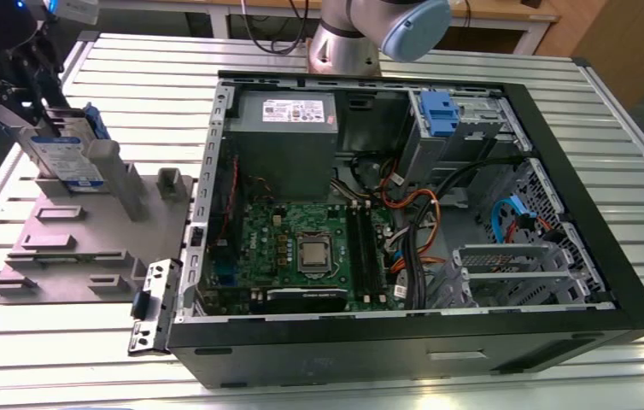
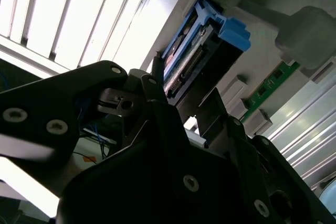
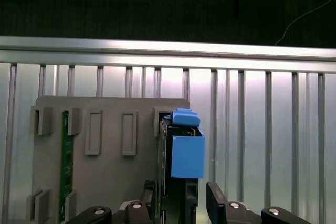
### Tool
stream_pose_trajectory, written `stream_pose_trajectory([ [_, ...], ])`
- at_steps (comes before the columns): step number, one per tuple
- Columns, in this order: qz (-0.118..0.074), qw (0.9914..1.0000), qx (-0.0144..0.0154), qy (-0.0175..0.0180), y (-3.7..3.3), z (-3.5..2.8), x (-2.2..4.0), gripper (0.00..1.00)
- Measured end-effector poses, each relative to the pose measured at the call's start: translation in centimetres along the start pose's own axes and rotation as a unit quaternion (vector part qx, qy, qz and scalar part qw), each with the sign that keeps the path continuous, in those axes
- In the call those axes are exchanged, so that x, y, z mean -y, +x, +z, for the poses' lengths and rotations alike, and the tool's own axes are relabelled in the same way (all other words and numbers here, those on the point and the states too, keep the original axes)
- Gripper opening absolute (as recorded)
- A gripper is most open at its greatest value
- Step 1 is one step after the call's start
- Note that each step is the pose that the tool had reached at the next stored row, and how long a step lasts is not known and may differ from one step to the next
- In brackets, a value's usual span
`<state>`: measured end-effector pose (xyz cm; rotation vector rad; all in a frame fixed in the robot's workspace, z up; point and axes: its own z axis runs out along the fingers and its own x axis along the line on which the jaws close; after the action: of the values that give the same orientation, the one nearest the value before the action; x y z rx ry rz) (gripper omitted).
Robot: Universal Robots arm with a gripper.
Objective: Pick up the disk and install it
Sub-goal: 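Pick up the disk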
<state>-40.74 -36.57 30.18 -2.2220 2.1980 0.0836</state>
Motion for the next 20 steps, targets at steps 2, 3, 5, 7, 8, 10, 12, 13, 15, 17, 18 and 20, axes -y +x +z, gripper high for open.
stream_pose_trajectory([
  [2,0.0,1.0,0.0,0.0001,0.0,0.01,0.0,0.51],
  [3,0.0,1.0,0.0,0.0001,0.0,0.01,0.0,0.51],
  [5,0.0,1.0,0.0001,0.0001,0.0,0.01,0.0,0.51],
  [7,0.0,1.0,0.0001,0.0001,0.0,0.01,0.0,0.51],
  [8,0.0,1.0,0.0001,0.0001,0.0,0.01,0.0,0.49],
  [10,0.0,1.0,0.0001,0.0002,0.0,0.01,0.0,0.42],
  [12,0.0,1.0,0.0,0.0002,0.0,0.01,0.0,0.42],
  [13,0.0,1.0,0.0,0.0002,0.0,0.01,0.0,0.42],
  [15,0.0,1.0,0.0,0.0002,0.0,0.01,0.0,0.42],
  [17,0.003,1.0,0.0002,0.0004,0.01,0.02,-0.01,0.42],
  [18,0.007,0.99997,0.0003,0.0005,0.01,0.02,-0.01,0.42],
  [20,0.012,0.99992,0.0004,0.0008,0.01,0.02,-0.01,0.42],
])
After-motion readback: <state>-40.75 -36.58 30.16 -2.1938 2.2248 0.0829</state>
